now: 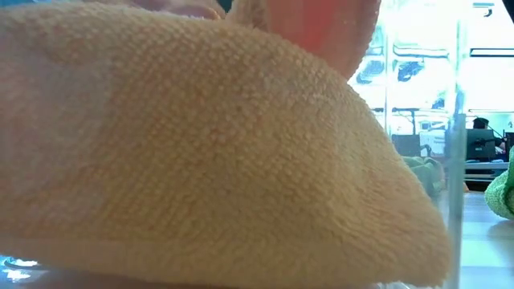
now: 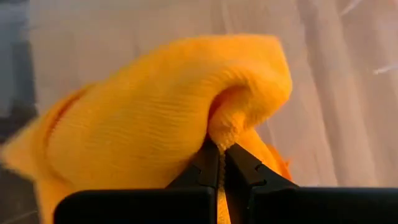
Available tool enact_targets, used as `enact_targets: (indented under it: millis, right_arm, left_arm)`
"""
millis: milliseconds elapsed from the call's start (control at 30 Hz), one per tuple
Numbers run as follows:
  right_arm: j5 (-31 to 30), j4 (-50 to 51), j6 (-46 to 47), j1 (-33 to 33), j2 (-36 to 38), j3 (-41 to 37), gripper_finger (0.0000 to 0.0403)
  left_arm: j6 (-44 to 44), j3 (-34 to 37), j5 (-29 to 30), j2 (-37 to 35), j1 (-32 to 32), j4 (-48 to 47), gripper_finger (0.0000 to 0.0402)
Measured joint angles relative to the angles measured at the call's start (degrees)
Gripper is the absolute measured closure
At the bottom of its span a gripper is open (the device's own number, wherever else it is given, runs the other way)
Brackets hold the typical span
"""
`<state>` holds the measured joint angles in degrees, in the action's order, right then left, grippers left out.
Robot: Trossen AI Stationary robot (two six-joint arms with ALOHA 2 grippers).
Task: Sort microfiber towel by color & place in baskets
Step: Put the orange towel into the right transparent bin
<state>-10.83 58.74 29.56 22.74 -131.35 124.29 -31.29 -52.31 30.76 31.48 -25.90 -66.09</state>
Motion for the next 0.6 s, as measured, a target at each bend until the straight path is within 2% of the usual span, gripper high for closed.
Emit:
enact_targets:
  millis: [233, 600]
  right_arm:
    - [4.03, -0.11, 3.56, -0.07, -5.26, 0.00, 0.0397]
    - [5.32, -1.24, 4.50, 0.00, -4.57, 0.56, 0.0353]
  left_arm:
    - [0.41, 0.00, 0.28, 0.00, 0.01, -0.06, 0.0401]
    - [0.46, 0.00, 0.35, 0.00, 0.01, -0.07, 0.0401]
